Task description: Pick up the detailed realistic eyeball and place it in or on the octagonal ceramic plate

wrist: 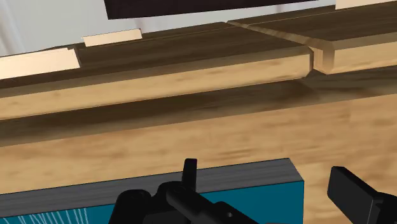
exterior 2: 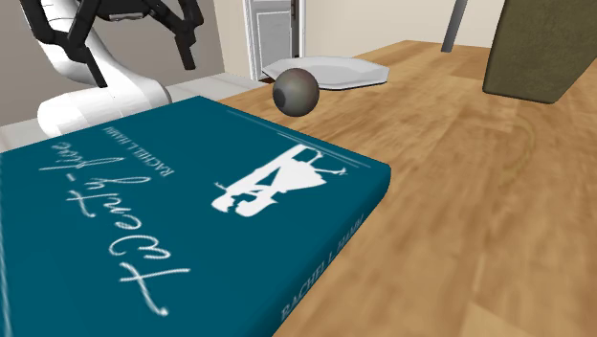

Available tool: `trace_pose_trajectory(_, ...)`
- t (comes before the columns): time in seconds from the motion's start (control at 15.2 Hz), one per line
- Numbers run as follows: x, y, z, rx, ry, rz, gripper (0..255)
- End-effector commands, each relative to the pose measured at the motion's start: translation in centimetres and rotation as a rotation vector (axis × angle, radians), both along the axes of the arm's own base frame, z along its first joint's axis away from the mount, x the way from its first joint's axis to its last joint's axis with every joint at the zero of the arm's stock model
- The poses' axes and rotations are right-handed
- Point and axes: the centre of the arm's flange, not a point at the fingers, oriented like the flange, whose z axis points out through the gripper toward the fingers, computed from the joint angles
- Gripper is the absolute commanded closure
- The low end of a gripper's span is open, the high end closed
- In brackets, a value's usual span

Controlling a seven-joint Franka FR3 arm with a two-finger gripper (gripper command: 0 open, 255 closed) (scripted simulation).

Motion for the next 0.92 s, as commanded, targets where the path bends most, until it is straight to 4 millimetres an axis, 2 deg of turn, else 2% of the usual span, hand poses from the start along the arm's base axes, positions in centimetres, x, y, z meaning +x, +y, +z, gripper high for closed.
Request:
trace_pose_trajectory(0.0,0.0,0.0,0.0,0.000,0.000,0.000,0)
trace_pose_trajectory(0.53,7.7,8.5,1.1,0.004,0.079,-0.111,0)
trace_pose_trajectory(0.86,12.7,13.1,1.5,0.007,0.126,-0.177,0)
